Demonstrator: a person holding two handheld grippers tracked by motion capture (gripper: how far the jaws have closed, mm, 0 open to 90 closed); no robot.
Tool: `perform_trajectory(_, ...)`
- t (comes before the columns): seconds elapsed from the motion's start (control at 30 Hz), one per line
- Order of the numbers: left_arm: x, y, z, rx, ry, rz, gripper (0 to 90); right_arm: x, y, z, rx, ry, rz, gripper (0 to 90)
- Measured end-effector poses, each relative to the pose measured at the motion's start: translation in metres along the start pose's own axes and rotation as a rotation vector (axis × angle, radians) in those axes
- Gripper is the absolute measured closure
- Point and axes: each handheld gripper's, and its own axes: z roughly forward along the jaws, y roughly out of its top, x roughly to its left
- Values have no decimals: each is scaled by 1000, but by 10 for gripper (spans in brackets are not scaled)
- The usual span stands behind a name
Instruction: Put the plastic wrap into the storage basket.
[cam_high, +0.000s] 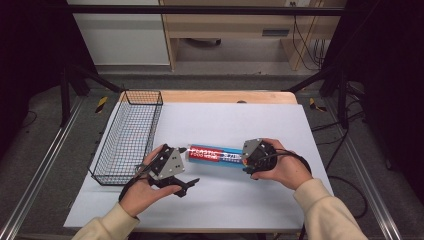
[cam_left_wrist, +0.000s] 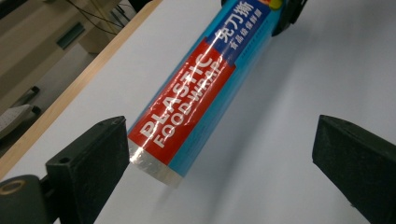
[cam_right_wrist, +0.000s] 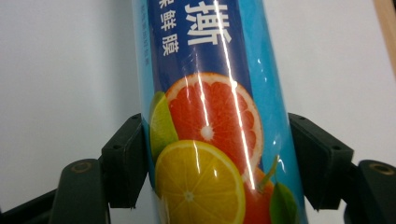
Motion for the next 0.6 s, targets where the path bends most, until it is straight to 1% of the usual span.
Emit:
perform_trajectory(0.03, 0, 0, 0, 0, 0, 0, 39, 0, 0, 0, 0, 0, 0, 289)
perform_trajectory(0.07, 1, 4, 1, 4, 9, 11, 39, -2, 0, -7, 5, -8, -10, 289)
perform_trajectory(0.1, 3, 7, 3, 1, 6, 13, 39, -2, 0, -7, 5, -8, -10, 289)
perform_trajectory(0.13, 6, 13, 6, 2, 7, 20, 38, -3, 1, -14, 11, -23, -17, 290)
perform_trajectory(0.17, 6, 13, 6, 2, 7, 20, 37, -3, 1, -14, 11, -23, -17, 290)
perform_trajectory(0.2, 9, 20, 10, 8, 0, 28, 37, -4, 2, -21, 19, -27, -36, 290)
perform_trajectory(0.23, 9, 20, 10, 8, 0, 28, 37, -4, 2, -21, 19, -27, -36, 290)
perform_trajectory(0.27, 10, 26, 13, 15, -5, 38, 41, -4, 4, -27, 24, -38, -64, 290)
perform_trajectory(0.3, 10, 26, 13, 15, -5, 38, 43, -4, 4, -27, 24, -38, -64, 290)
perform_trajectory(0.33, 10, 29, 15, 15, -13, 47, 47, -4, 6, -32, 27, -42, -73, 290)
perform_trajectory(0.37, 10, 31, 17, 17, -15, 59, 47, -4, 6, -32, 27, -42, -73, 290)
perform_trajectory(0.4, 9, 37, 20, 16, -13, 74, 53, -4, 8, -37, 27, -45, -80, 290)
perform_trajectory(0.43, 9, 37, 20, 16, -13, 74, 54, -4, 8, -37, 27, -45, -80, 290)
perform_trajectory(0.47, 9, 42, 23, 13, -16, 86, 55, -4, 10, -42, 26, -46, -93, 290)
perform_trajectory(0.5, 9, 42, 23, 13, -16, 86, 55, -4, 10, -42, 26, -46, -93, 290)
perform_trajectory(0.53, 8, 46, 27, 11, -18, 96, 56, -4, 13, -46, 28, -49, -102, 290)
perform_trajectory(0.57, 8, 46, 27, 11, -18, 96, 57, -4, 13, -46, 28, -49, -102, 290)
perform_trajectory(0.6, 7, 49, 29, 13, -19, 105, 57, -4, 14, -48, 33, -50, -111, 291)
